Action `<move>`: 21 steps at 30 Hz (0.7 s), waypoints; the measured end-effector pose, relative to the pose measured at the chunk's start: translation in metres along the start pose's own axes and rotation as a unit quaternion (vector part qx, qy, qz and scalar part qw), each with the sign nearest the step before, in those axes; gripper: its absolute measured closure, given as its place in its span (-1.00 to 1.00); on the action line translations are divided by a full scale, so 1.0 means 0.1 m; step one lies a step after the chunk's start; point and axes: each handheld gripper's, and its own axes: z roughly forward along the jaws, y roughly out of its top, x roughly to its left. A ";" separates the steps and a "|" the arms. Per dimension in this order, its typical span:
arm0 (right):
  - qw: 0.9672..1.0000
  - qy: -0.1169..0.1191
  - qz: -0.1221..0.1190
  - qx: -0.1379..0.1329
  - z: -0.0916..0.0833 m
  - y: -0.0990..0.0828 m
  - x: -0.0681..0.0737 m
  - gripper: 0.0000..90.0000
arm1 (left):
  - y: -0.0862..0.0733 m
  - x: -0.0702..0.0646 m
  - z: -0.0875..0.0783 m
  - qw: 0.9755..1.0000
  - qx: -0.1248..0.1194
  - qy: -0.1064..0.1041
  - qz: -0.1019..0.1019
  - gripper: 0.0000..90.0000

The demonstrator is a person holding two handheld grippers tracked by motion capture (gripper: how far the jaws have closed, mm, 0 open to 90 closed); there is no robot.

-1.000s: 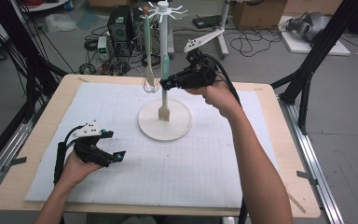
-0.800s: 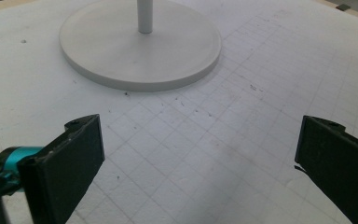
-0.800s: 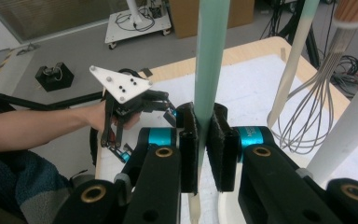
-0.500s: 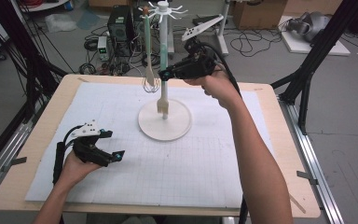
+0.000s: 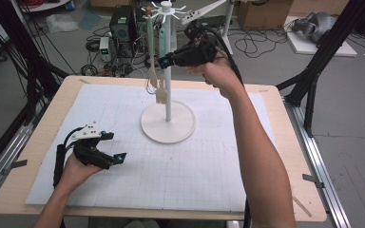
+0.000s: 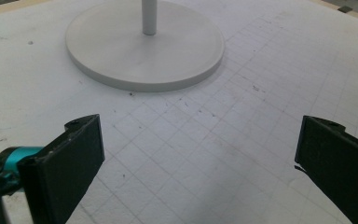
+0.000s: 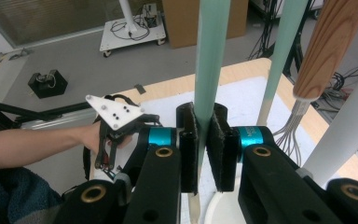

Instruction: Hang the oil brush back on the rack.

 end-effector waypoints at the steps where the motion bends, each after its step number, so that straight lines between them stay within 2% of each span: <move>1: 1.000 0.000 0.001 -0.001 0.00 0.01 0.00 0.85 | 0.00 0.00 0.00 1.000 0.001 0.000 0.001 -0.96; 7: 1.000 -0.003 0.003 -0.001 -0.01 0.08 -0.04 0.85 | 0.01 -0.01 -0.01 1.000 -0.002 0.003 0.003 -0.96; 21: 1.000 -0.011 0.017 -0.004 -0.01 0.08 -0.13 0.85 | 0.00 -0.02 0.01 1.000 0.001 0.003 0.004 -0.96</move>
